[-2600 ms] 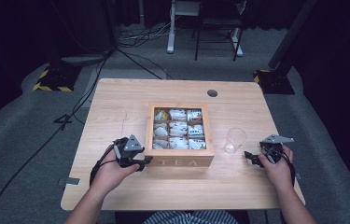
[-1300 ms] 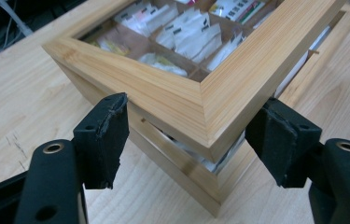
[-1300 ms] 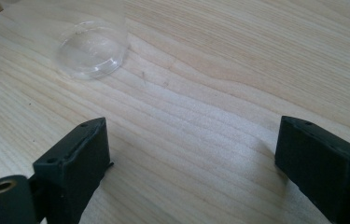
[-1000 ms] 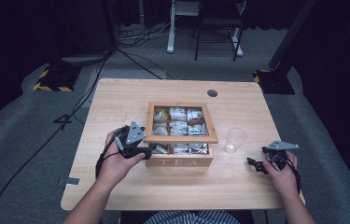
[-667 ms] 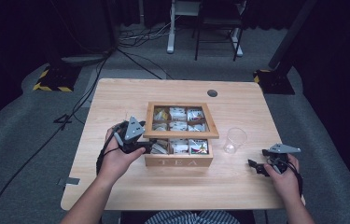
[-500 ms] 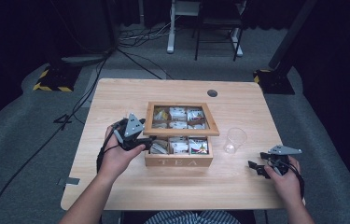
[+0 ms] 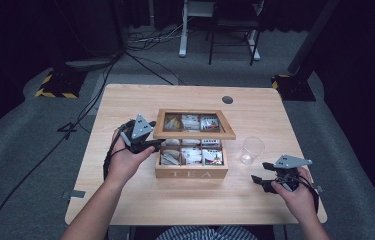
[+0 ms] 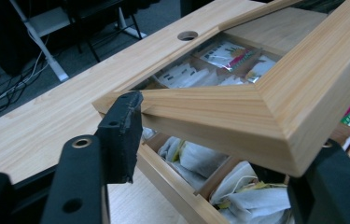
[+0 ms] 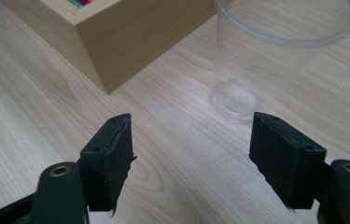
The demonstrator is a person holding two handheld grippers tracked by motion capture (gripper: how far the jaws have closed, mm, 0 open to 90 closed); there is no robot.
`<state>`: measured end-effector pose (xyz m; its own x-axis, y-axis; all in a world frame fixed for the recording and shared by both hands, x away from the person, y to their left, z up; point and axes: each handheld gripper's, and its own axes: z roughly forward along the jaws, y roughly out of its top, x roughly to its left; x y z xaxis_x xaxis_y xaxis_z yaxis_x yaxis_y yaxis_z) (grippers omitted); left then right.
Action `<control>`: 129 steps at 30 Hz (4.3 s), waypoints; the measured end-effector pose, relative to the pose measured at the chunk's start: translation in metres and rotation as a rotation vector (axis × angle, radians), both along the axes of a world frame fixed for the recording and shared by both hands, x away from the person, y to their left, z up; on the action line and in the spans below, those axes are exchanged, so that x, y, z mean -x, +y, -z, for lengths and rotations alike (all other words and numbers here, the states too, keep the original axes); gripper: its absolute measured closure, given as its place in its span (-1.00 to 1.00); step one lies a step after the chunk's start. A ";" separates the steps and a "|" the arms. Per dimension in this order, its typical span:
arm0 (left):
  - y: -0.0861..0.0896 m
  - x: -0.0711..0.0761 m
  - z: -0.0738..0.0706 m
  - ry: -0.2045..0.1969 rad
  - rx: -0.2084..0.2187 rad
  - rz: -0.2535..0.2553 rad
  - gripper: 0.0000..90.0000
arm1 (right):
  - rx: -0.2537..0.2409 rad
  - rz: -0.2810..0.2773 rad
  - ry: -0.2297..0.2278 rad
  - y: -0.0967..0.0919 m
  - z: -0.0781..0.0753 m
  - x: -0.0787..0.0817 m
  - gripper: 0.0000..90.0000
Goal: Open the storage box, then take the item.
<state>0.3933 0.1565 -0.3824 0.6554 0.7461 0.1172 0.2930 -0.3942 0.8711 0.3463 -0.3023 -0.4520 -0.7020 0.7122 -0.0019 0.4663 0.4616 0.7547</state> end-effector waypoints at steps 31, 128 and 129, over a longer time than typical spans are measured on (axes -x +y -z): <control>0.003 -0.009 -0.014 0.031 0.041 0.013 0.01 | -0.219 -0.031 0.017 0.033 -0.025 0.000 -0.37; 0.004 -0.013 -0.016 0.004 0.036 0.029 0.00 | -0.113 -0.237 -0.059 0.246 -0.026 -0.049 1.00; 0.004 -0.013 -0.016 0.004 0.035 0.029 0.00 | -0.114 -0.236 -0.061 0.246 -0.027 -0.049 1.00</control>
<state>0.4065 0.1602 -0.3665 0.6775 0.7302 0.0887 0.2848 -0.3716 0.8836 0.3951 -0.0566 -0.4249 -0.8497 0.5269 0.0218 0.3083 0.4628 0.8312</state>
